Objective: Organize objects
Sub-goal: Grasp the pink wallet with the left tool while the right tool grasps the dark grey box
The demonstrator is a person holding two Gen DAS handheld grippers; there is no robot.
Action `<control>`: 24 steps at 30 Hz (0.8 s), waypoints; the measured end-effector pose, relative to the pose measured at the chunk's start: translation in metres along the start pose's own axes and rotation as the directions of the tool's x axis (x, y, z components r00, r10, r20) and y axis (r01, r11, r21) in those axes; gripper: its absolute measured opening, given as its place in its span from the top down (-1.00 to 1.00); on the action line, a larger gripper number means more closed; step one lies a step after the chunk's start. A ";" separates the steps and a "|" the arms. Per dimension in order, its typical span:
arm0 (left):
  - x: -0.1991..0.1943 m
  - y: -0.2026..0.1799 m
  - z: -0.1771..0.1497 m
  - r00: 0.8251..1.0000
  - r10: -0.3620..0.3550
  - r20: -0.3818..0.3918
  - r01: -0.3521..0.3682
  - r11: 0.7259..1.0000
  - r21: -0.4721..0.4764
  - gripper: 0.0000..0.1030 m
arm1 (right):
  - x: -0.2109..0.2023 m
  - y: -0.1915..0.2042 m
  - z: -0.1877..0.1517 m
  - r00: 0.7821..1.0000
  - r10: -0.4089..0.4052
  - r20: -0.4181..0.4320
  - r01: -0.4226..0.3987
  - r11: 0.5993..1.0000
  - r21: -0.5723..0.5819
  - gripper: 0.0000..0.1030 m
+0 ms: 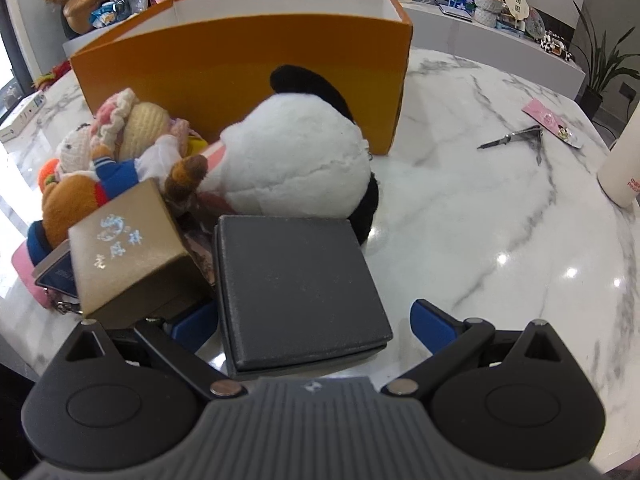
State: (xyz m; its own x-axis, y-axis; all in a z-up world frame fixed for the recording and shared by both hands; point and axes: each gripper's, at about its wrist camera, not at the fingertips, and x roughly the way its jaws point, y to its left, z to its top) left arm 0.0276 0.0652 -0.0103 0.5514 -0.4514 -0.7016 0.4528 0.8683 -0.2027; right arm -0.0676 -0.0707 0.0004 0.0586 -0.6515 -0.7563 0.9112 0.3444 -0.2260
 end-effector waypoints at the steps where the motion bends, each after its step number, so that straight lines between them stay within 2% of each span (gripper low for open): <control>1: 0.001 -0.001 0.000 1.000 -0.020 -0.007 0.020 1.000 -0.001 -1.00 | 0.000 0.000 0.000 1.000 0.001 0.002 -0.001 1.000 -0.001 -0.98; 4: 0.006 -0.013 -0.001 0.997 -0.073 -0.030 0.074 0.996 0.051 -1.00 | 0.003 -0.003 0.000 1.000 -0.002 0.005 0.002 1.000 0.004 -0.98; 7: 0.014 -0.034 -0.007 0.996 -0.075 -0.055 0.084 0.980 0.182 -1.00 | 0.004 -0.005 0.000 1.000 0.006 -0.005 -0.006 1.000 0.022 -0.98; 10: 0.026 -0.055 -0.016 0.997 -0.034 -0.075 0.057 0.939 0.340 -1.00 | 0.005 -0.004 0.000 1.000 -0.002 -0.009 0.002 1.000 0.018 -0.98; 13: 0.039 -0.068 -0.025 0.996 0.038 -0.076 0.000 0.895 0.445 -1.00 | 0.006 -0.005 -0.001 1.000 -0.002 -0.012 0.003 1.000 0.020 -0.98; 15: 0.044 -0.068 -0.026 0.995 0.054 -0.078 -0.012 0.885 0.466 -1.00 | 0.006 -0.006 -0.001 1.000 0.001 -0.014 -0.001 1.000 0.027 -0.98; 24: 0.057 -0.040 -0.011 0.993 0.035 -0.114 0.011 0.924 0.382 -1.00 | 0.007 -0.007 -0.001 1.000 0.011 -0.021 -0.010 0.999 0.041 -0.98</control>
State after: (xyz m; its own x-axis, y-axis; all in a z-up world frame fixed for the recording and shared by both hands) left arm 0.0335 0.0065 -0.0496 0.4834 -0.3938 -0.7818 0.6921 0.7187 0.0660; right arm -0.0742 -0.0771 -0.0035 0.0598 -0.6334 -0.7715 0.9266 0.3226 -0.1930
